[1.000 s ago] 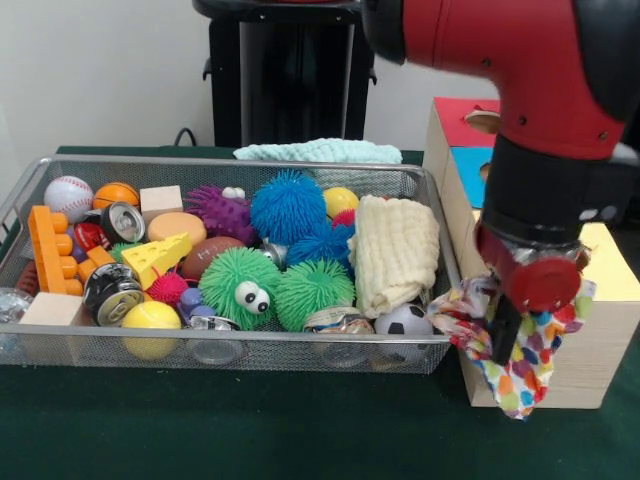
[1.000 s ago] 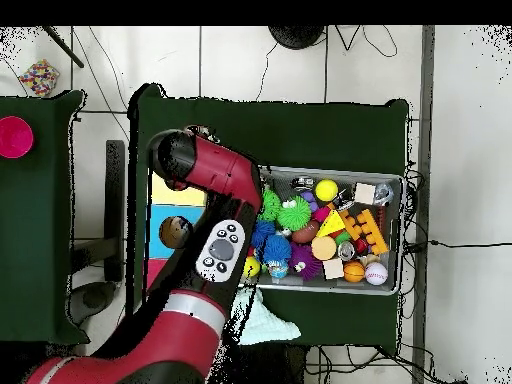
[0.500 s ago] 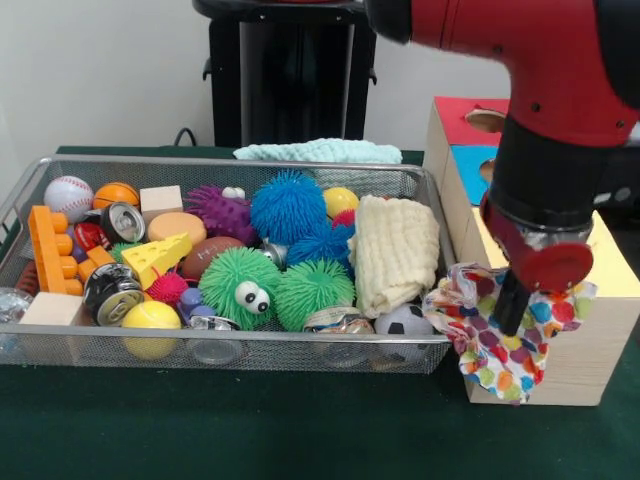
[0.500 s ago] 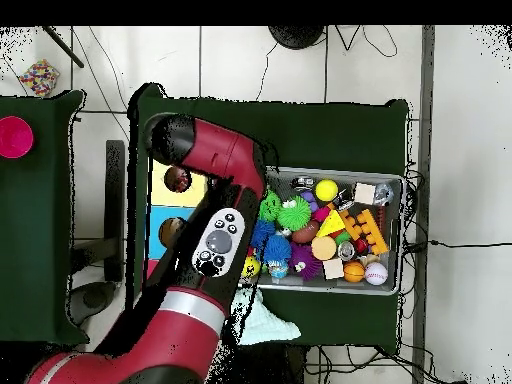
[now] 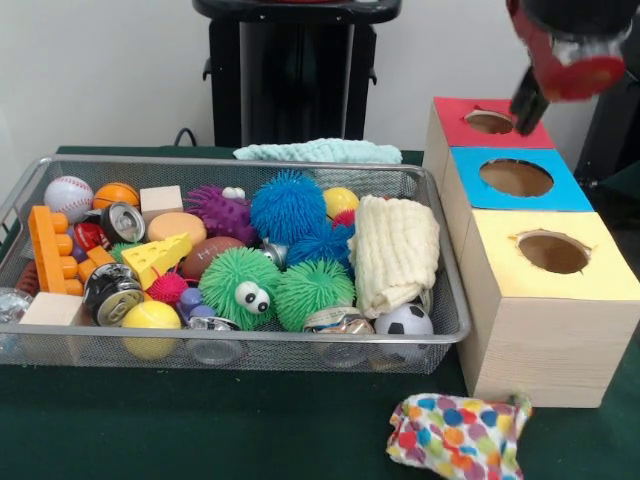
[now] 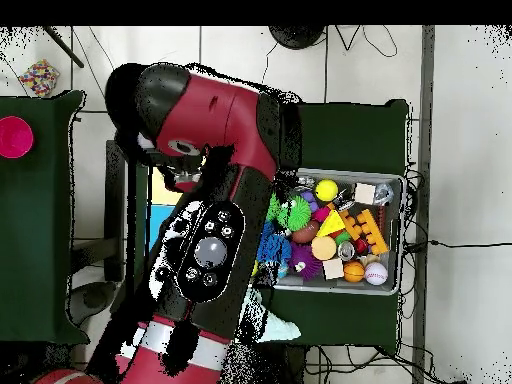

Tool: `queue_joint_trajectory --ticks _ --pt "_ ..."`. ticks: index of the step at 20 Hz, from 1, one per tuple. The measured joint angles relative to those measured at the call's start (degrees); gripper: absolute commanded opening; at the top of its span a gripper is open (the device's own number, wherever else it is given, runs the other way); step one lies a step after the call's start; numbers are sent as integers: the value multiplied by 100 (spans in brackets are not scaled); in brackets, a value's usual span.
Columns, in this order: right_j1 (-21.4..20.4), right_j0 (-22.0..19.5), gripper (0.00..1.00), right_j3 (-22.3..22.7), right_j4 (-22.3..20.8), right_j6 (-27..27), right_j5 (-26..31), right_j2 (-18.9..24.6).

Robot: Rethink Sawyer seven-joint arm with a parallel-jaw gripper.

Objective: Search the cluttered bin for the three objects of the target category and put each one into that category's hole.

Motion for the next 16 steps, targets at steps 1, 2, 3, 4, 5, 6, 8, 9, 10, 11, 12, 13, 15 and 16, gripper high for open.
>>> queue_joint_trajectory --ticks 1,2,3,4,5,6,8,9,10,11,12,13,15,16 --pt "-4 -18 100 -61 -15 0 135 -26" --pt "-8 -35 100 -121 -29 0 270 -52" --pt "-12 -53 100 -182 -44 0 404 -79" --pt "-27 -127 100 -431 -89 0 805 -178" --pt "-29 -145 100 -492 -90 0 861 -206" --pt "-30 -163 100 -554 -92 0 918 -235" --pt "-10 -257 100 -930 -116 1 940 -444" --pt "-1 -279 100 -1012 -124 0 922 -490" --pt "11 -302 100 -1097 -136 0 906 -541" --pt "54 -389 100 -1363 -189 0 858 -678" --pt "65 -411 100 -1423 -199 0 852 -704" --pt "75 -434 100 -1484 -209 0 846 -730" --pt "155 -614 100 -1900 -260 0 844 -871" --pt "175 -672 100 -2010 -259 0 834 -890"
